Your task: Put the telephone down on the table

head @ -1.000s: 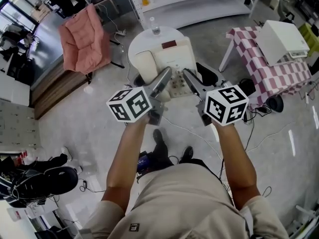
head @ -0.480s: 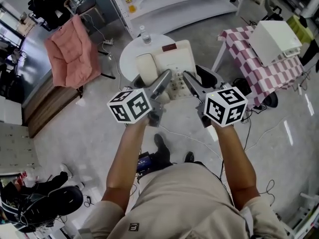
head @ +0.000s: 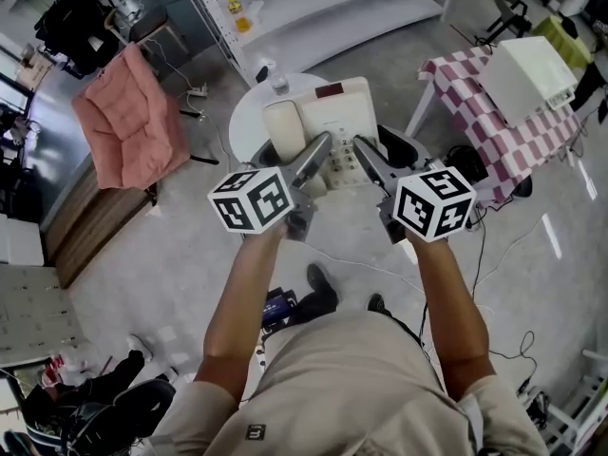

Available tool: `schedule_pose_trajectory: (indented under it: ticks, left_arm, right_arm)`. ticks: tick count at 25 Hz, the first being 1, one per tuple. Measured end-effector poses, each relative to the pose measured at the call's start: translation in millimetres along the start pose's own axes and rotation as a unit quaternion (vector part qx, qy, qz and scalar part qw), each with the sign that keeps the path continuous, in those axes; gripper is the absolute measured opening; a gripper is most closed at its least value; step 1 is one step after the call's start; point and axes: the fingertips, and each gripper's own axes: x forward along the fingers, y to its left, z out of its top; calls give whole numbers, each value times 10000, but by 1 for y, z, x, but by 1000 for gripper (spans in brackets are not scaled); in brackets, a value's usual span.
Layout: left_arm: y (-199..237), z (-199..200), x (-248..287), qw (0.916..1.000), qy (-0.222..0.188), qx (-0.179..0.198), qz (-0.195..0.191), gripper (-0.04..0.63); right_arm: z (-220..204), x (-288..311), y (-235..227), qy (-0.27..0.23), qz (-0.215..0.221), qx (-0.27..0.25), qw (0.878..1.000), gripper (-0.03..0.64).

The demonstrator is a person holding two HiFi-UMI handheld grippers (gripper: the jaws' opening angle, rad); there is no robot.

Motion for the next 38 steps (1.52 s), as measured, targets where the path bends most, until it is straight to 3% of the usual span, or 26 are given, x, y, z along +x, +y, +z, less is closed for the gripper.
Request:
schedule_pose_trajectory:
  ticks: [21,38]
  left_arm:
    - [99,52,21,9996,-3,-57,-260,377]
    - [161,85,94,9981,-193,-73,583,377]
  right_arm:
    - [16,111,14,55,-202,-157,9997,163]
    - [37,208,-51,313,679,-116,9971,164]
